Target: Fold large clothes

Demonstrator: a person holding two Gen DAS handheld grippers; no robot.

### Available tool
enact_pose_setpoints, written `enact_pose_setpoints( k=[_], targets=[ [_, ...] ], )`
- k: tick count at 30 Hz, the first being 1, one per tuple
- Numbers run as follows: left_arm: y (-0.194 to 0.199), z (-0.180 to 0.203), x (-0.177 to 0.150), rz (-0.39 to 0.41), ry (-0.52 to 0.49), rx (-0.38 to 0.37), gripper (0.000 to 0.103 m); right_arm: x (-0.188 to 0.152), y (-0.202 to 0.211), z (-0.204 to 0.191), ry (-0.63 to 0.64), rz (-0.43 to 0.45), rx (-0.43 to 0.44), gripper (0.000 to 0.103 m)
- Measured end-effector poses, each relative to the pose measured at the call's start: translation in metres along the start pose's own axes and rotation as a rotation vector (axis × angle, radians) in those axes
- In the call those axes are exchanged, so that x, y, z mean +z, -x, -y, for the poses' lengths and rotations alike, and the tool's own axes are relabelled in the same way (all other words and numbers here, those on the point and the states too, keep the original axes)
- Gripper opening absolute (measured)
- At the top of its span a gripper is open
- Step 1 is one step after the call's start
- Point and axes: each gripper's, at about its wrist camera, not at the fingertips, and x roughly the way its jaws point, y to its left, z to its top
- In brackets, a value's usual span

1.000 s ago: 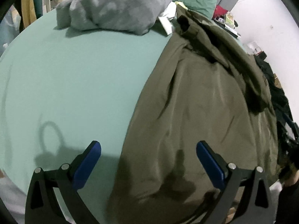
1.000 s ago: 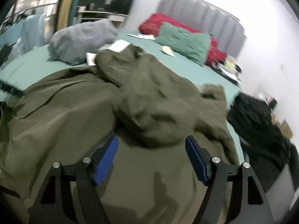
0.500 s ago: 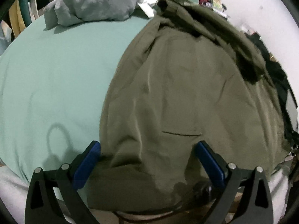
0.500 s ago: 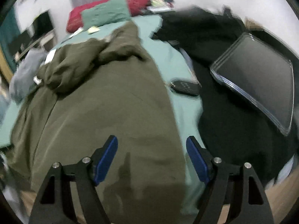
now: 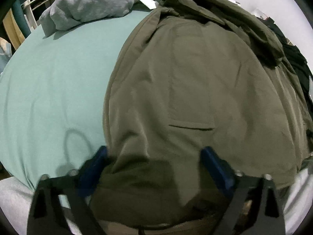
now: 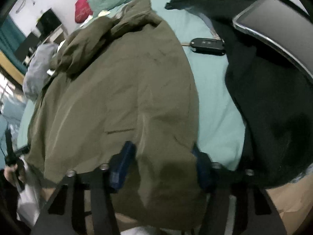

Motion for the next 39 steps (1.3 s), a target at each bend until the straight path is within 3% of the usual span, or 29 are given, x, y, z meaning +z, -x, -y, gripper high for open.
enact_pose_setpoints(
  k=[1, 2, 3, 4, 7, 13, 26, 33, 39],
  targets=[
    [0.003, 0.0, -0.002, 0.008, -0.005, -0.006, 0.073, -0.003, 0.001, -0.005, 0.015, 0.003, -0.005, 0.019],
    [0.007, 0.001, -0.004, 0.021, -0.016, -0.014, 0.052, -0.005, 0.001, -0.01, 0.031, -0.004, 0.016, 0.01],
    [0.011, 0.001, -0.007, 0.029, -0.022, -0.02, 0.039, -0.007, 0.001, -0.017, 0.053, -0.006, 0.031, 0.008],
    [0.015, 0.0, -0.008, 0.034, -0.022, -0.022, 0.018, -0.009, 0.004, -0.023, 0.067, 0.006, 0.02, 0.006],
    [0.031, -0.012, -0.012, 0.066, 0.033, -0.047, 0.009, -0.01, 0.021, -0.026, 0.042, 0.073, 0.052, 0.004],
    [0.084, -0.021, -0.024, 0.205, 0.05, -0.07, 0.008, -0.012, 0.071, -0.026, -0.023, 0.217, 0.16, 0.003],
    [0.207, -0.013, -0.041, 0.374, 0.086, -0.22, 0.008, -0.027, 0.194, -0.023, -0.076, 0.431, 0.33, 0.003],
    [0.268, -0.023, -0.06, 0.437, 0.096, -0.26, 0.008, -0.057, 0.253, -0.018, -0.103, 0.502, 0.338, 0.003],
    [0.288, -0.032, -0.062, 0.447, 0.128, -0.289, 0.008, -0.074, 0.276, -0.01, -0.146, 0.521, 0.34, 0.003]
  ],
)
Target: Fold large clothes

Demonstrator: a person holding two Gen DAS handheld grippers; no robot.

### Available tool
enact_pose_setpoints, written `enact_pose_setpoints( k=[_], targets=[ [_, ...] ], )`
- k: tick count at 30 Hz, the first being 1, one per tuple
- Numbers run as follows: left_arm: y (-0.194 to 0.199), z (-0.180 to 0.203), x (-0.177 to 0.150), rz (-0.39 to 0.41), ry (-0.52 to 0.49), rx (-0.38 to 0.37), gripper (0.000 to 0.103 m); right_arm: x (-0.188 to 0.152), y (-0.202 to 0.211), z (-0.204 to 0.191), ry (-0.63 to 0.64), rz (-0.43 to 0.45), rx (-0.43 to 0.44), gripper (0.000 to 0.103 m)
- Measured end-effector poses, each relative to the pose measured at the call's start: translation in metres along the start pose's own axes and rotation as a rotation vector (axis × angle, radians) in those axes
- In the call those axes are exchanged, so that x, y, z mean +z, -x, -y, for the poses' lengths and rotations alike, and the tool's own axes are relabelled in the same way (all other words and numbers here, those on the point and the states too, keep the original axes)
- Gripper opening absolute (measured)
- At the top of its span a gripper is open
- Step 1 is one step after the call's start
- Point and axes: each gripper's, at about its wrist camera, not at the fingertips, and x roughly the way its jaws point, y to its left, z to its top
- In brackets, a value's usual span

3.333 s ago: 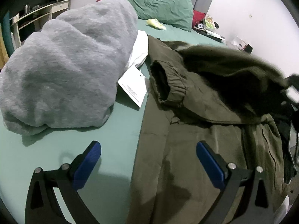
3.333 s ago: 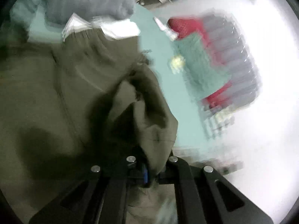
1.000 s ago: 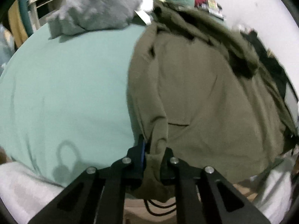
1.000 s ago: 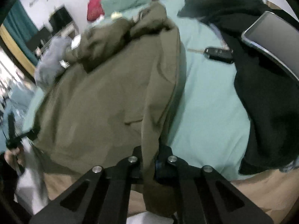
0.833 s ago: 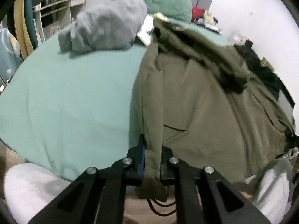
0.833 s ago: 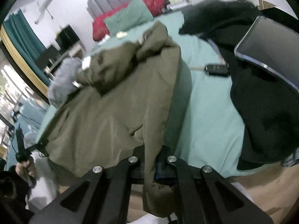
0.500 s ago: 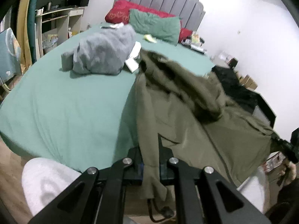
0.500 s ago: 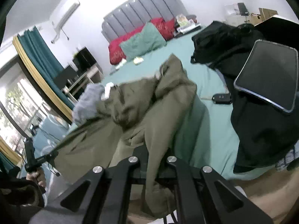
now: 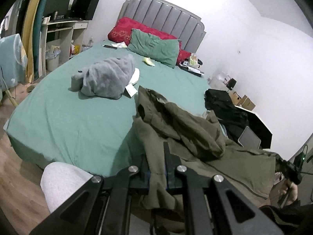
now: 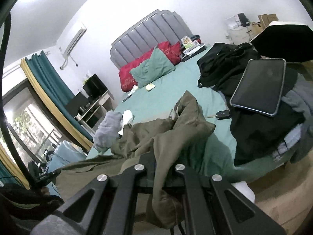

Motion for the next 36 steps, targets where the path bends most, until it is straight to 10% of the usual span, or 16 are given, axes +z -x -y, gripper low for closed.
enact_pose_setpoints(
  k=[10, 18, 27, 29, 32, 33, 36],
  targets=[
    [-0.065, -0.009, 0.068, 0.055, 0.082, -0.035, 0.008, 0.057, -0.073, 0.017, -0.043, 0.066, 0.023, 0.003],
    [-0.18, -0.027, 0.158, 0.101, 0.196, -0.026, 0.008, 0.148, -0.207, 0.039, -0.087, 0.103, -0.001, 0.003],
    [-0.362, -0.071, 0.197, -0.051, 0.292, 0.147, 0.01, 0.183, -0.376, 0.095, -0.098, 0.024, -0.168, 0.004],
    [-0.393, -0.081, 0.193, -0.122, 0.31, 0.161, 0.032, 0.176, -0.411, 0.115, -0.11, -0.023, -0.217, 0.005],
    [-0.406, -0.092, 0.19, -0.116, 0.337, 0.136, 0.092, 0.161, -0.45, 0.137, -0.09, -0.069, -0.277, 0.05],
    [-0.401, -0.091, 0.19, -0.086, 0.326, 0.147, 0.092, 0.159, -0.45, 0.138, -0.076, -0.044, -0.298, 0.081],
    [-0.37, -0.081, 0.188, -0.018, 0.271, 0.126, 0.092, 0.16, -0.432, 0.126, -0.022, 0.034, -0.34, 0.085]
  ],
)
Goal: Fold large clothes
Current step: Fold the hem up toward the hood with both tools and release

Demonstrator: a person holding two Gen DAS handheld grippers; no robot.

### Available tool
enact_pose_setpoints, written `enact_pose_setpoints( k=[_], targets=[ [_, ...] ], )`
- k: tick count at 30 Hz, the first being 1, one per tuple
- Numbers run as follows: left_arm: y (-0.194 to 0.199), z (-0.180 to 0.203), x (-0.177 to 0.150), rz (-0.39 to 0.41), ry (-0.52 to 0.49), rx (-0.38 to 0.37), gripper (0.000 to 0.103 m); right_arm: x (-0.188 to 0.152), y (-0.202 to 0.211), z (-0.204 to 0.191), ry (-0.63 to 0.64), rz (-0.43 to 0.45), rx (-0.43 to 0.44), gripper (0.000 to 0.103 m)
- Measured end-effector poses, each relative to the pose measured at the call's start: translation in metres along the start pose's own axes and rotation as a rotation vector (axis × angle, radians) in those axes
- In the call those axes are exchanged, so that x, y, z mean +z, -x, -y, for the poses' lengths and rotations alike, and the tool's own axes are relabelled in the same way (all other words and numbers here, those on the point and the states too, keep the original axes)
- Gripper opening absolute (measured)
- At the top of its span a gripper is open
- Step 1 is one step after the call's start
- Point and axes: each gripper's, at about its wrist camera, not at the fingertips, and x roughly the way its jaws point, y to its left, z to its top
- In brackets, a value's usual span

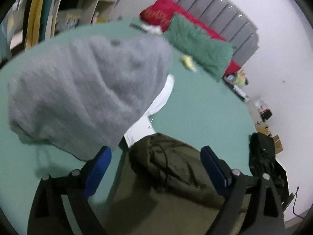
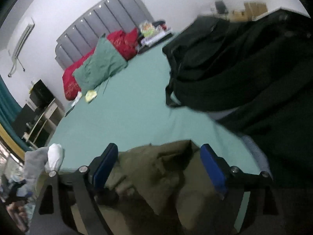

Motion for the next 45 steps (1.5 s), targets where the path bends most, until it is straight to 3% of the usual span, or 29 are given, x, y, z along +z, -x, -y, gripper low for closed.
enact_pose_setpoints(
  k=[3, 5, 6, 9, 12, 16, 18, 22, 24, 26, 29, 33, 37, 42, 45],
  targets=[
    [0.024, 0.015, -0.015, 0.023, -0.097, -0.047, 0.094, 0.0, 0.039, -0.021, 0.051, 0.096, 0.038, 0.085],
    [0.027, 0.038, -0.036, -0.039, -0.228, -0.078, 0.094, -0.009, 0.06, -0.046, 0.123, 0.134, 0.131, 0.087],
    [0.022, 0.052, -0.05, -0.098, -0.308, -0.081, 0.094, -0.015, 0.061, -0.058, 0.165, 0.112, 0.171, 0.087],
    [0.003, 0.08, -0.085, -0.181, -0.464, -0.096, 0.094, -0.042, 0.042, -0.094, 0.278, -0.045, 0.308, 0.087],
    [-0.034, 0.093, -0.101, -0.285, -0.516, -0.033, 0.094, -0.069, -0.002, -0.113, 0.345, -0.261, 0.319, 0.087],
    [-0.081, 0.099, -0.096, -0.317, -0.515, 0.068, 0.094, -0.077, -0.052, -0.104, 0.357, -0.366, 0.206, 0.087],
    [-0.101, 0.095, -0.089, -0.308, -0.492, 0.118, 0.094, -0.069, -0.068, -0.099, 0.39, -0.331, 0.121, 0.087],
    [-0.137, 0.083, -0.071, -0.283, -0.411, 0.175, 0.094, -0.044, -0.102, -0.08, 0.344, -0.316, 0.047, 0.087],
    [-0.144, 0.074, -0.066, -0.263, -0.381, 0.221, 0.094, -0.03, -0.12, -0.068, 0.308, -0.331, 0.007, 0.087],
    [-0.138, 0.065, -0.059, -0.221, -0.35, 0.268, 0.094, -0.012, -0.125, -0.062, 0.299, -0.287, -0.056, 0.087],
    [-0.103, 0.05, -0.054, -0.129, -0.335, 0.28, 0.094, 0.009, -0.09, -0.052, 0.279, -0.143, -0.102, 0.087],
    [-0.043, 0.023, -0.059, -0.088, -0.321, 0.229, 0.094, 0.016, -0.03, -0.034, 0.223, -0.075, -0.088, 0.087],
    [0.007, -0.01, -0.093, -0.107, -0.318, 0.201, 0.094, -0.021, 0.032, -0.007, 0.181, -0.066, -0.094, 0.088],
    [0.024, -0.047, -0.134, -0.17, -0.245, 0.191, 0.094, -0.086, 0.093, 0.036, 0.077, -0.089, -0.165, 0.09],
    [0.019, -0.056, -0.148, -0.172, -0.199, 0.179, 0.094, -0.117, 0.107, 0.061, -0.014, -0.115, -0.121, 0.091]
  ],
)
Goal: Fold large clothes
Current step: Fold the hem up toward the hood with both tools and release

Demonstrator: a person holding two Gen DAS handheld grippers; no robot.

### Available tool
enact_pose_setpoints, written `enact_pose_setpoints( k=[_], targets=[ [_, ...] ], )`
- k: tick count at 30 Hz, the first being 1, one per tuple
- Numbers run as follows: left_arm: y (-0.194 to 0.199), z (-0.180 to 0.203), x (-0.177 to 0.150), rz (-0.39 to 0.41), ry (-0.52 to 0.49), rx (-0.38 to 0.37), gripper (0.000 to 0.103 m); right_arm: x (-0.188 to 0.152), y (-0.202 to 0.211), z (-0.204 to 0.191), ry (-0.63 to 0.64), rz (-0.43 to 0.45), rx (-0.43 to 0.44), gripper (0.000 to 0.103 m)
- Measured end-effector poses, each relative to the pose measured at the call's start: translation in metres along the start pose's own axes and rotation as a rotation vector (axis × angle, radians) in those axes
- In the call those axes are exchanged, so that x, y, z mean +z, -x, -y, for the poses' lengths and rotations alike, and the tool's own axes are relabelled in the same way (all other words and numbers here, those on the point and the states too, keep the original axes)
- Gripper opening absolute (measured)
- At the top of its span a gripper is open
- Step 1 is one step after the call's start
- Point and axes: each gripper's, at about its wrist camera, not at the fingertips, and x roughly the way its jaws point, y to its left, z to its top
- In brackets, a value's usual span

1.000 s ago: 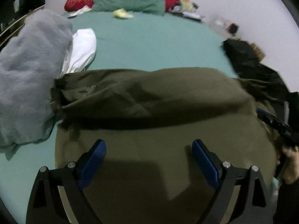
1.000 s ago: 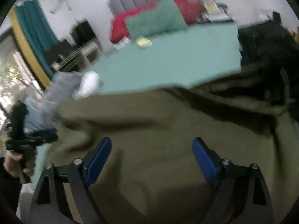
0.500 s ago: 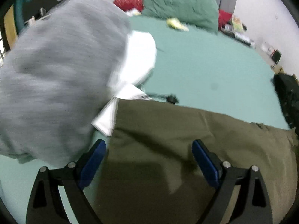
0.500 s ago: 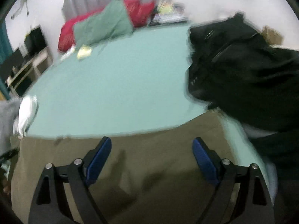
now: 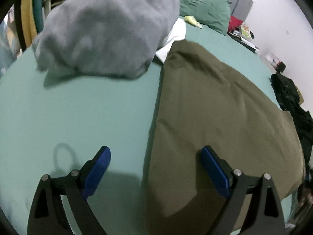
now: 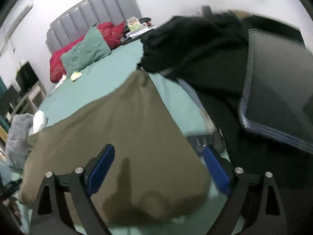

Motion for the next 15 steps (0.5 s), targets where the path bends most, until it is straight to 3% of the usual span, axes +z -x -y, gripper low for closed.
enact_pose_setpoints(
  k=[4, 6, 8, 9, 10, 11, 12, 13, 15],
  targets=[
    [-0.011, -0.004, -0.008, -0.041, 0.095, -0.005, 0.094, -0.029, -0.013, 0.022, -0.128, -0.038, 0.179, 0.091],
    [-0.018, -0.001, -0.013, -0.062, 0.074, 0.006, 0.094, -0.03, -0.014, 0.015, -0.104, -0.029, 0.204, 0.091],
    [-0.023, 0.006, -0.01, -0.048, 0.026, 0.015, 0.093, -0.028, -0.027, 0.005, -0.111, -0.081, 0.311, 0.089],
    [-0.022, 0.008, -0.011, -0.048, 0.009, -0.002, 0.088, -0.03, -0.031, -0.005, -0.082, -0.099, 0.311, 0.069],
    [-0.021, 0.009, -0.011, -0.049, -0.011, -0.054, 0.063, -0.033, -0.037, -0.013, -0.07, -0.124, 0.355, 0.033],
    [-0.02, 0.014, -0.011, -0.063, -0.041, -0.111, 0.023, -0.034, -0.037, -0.013, -0.092, -0.124, 0.367, 0.032],
    [-0.017, 0.023, -0.012, -0.08, -0.092, -0.094, 0.009, -0.034, -0.035, -0.017, -0.098, -0.118, 0.369, 0.028],
    [-0.012, 0.035, -0.014, -0.076, -0.159, -0.047, 0.003, -0.033, -0.033, -0.02, -0.092, -0.113, 0.37, 0.024],
    [0.005, 0.047, -0.016, -0.047, -0.208, 0.006, 0.002, -0.031, -0.018, -0.021, -0.091, -0.089, 0.367, 0.021]
  ],
)
